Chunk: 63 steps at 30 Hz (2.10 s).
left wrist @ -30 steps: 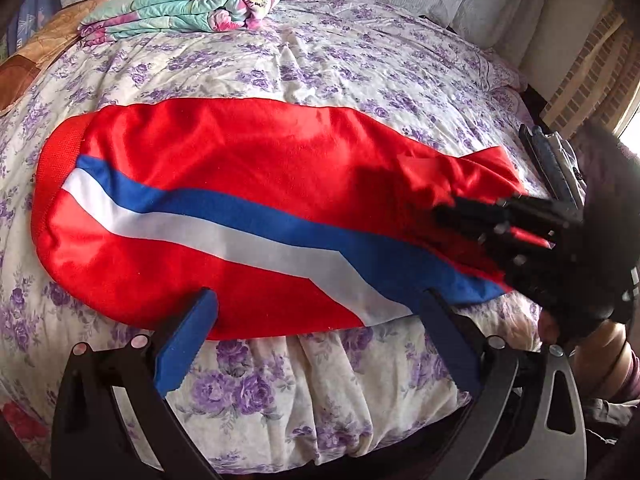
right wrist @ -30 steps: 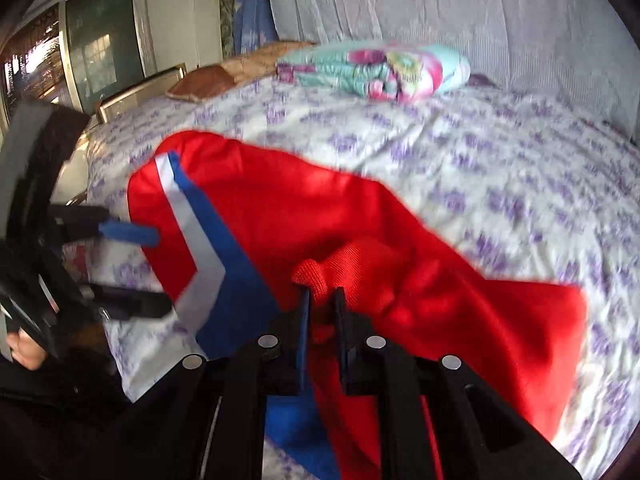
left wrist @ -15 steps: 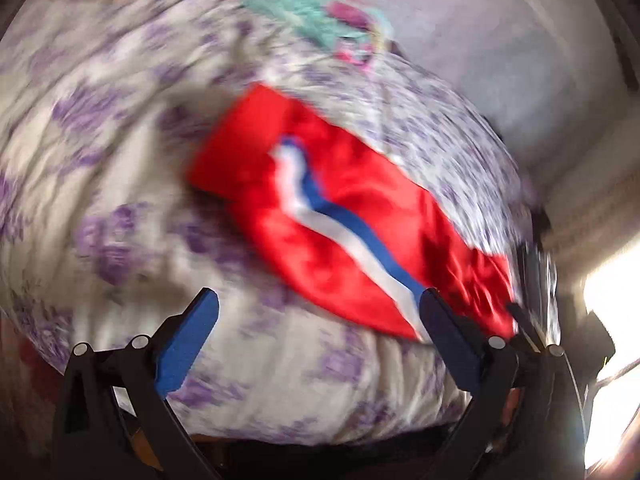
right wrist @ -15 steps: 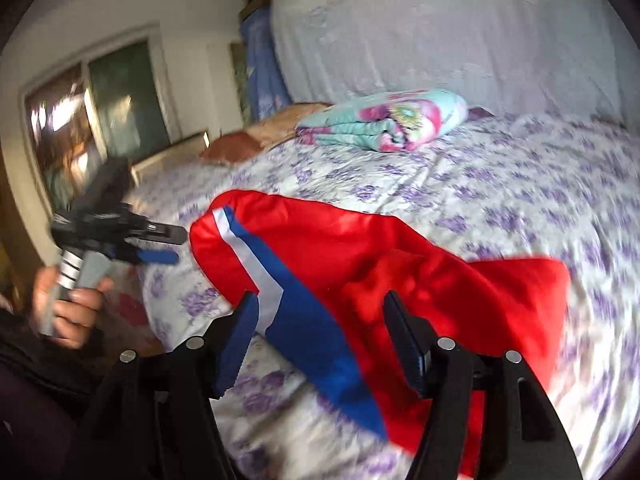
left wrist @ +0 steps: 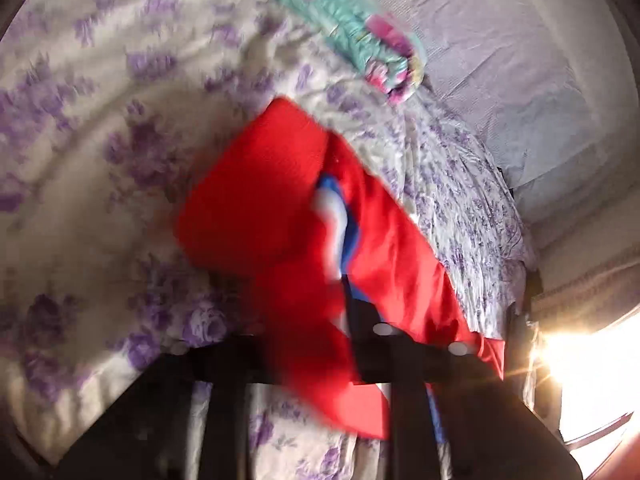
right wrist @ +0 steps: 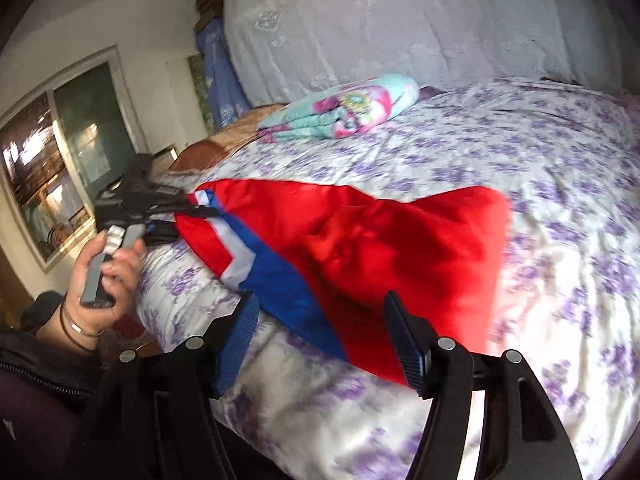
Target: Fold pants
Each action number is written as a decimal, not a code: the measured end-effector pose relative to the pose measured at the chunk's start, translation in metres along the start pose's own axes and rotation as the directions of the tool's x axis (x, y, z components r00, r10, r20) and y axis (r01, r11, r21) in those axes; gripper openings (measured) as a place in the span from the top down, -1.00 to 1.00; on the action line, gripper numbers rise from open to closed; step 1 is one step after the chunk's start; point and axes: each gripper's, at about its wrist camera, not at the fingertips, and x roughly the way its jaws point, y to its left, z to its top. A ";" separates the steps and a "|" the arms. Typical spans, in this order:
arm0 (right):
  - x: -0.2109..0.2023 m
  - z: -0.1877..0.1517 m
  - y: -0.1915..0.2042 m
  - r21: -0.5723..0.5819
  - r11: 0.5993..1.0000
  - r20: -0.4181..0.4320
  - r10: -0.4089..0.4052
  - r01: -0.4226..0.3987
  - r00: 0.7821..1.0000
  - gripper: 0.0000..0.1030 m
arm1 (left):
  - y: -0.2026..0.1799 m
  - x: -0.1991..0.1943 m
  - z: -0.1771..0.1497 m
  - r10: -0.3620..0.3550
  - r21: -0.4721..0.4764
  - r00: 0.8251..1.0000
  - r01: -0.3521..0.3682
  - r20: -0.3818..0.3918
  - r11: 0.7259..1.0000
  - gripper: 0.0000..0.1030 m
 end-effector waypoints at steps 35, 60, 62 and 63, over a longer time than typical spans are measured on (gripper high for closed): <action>0.018 0.027 -0.120 0.339 0.940 -0.151 0.005 0.047 0.988 -0.08 | -0.183 0.073 -0.139 0.184 0.720 0.958 0.031 -0.218 0.694 -0.71; 0.054 0.024 -0.124 0.500 0.847 -0.193 0.313 -0.181 0.930 0.23 | -0.170 0.100 -0.064 -0.159 0.352 0.864 0.354 -0.478 0.866 -0.80; 0.045 0.020 -0.121 0.501 0.844 -0.176 0.315 -0.191 0.933 0.25 | -0.170 0.086 -0.070 -0.145 0.387 0.884 0.336 -0.445 0.859 -0.55; 0.039 0.017 -0.118 0.494 0.847 -0.163 0.310 -0.195 0.937 0.25 | -0.167 0.083 -0.072 -0.136 0.392 0.890 0.323 -0.435 0.861 -0.46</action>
